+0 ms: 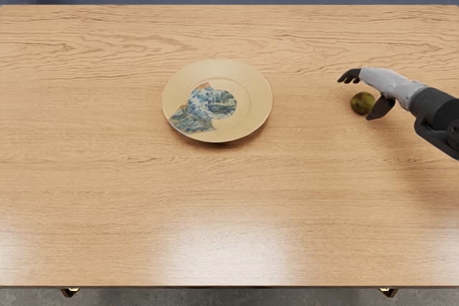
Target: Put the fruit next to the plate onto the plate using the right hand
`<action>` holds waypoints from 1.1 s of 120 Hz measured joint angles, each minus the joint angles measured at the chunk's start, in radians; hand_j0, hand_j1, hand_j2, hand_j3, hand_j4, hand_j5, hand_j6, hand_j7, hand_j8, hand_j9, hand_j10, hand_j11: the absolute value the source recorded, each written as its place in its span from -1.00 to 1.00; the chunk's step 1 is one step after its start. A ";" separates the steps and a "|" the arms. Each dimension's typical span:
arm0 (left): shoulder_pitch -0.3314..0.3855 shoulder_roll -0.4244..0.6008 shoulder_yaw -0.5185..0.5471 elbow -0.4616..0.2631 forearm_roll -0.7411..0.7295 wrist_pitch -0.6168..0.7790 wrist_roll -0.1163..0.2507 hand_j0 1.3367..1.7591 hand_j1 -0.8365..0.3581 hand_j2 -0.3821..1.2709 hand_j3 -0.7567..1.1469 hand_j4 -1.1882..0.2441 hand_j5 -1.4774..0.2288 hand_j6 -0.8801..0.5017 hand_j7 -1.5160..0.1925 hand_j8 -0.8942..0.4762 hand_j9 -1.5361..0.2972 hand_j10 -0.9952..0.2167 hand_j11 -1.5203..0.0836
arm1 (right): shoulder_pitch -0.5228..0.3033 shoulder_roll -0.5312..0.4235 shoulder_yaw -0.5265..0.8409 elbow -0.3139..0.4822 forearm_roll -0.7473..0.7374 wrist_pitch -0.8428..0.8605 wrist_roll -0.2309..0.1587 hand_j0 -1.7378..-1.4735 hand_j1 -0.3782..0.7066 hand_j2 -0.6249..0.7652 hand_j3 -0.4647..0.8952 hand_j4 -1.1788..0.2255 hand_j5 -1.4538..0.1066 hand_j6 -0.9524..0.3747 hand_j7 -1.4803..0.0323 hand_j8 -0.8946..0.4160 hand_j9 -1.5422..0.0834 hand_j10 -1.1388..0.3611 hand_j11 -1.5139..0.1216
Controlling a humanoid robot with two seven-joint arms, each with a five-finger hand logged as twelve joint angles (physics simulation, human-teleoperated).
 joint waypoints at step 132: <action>0.000 0.000 0.000 0.000 0.000 0.000 0.000 0.52 0.98 -0.54 -0.21 0.65 0.73 0.27 0.77 0.30 0.67 0.64 0.89 | -0.030 0.028 0.009 -0.054 0.077 -0.003 -0.001 -0.38 0.13 -0.12 -0.32 -0.08 0.03 -0.26 0.07 -0.24 0.08 -0.12 0.04</action>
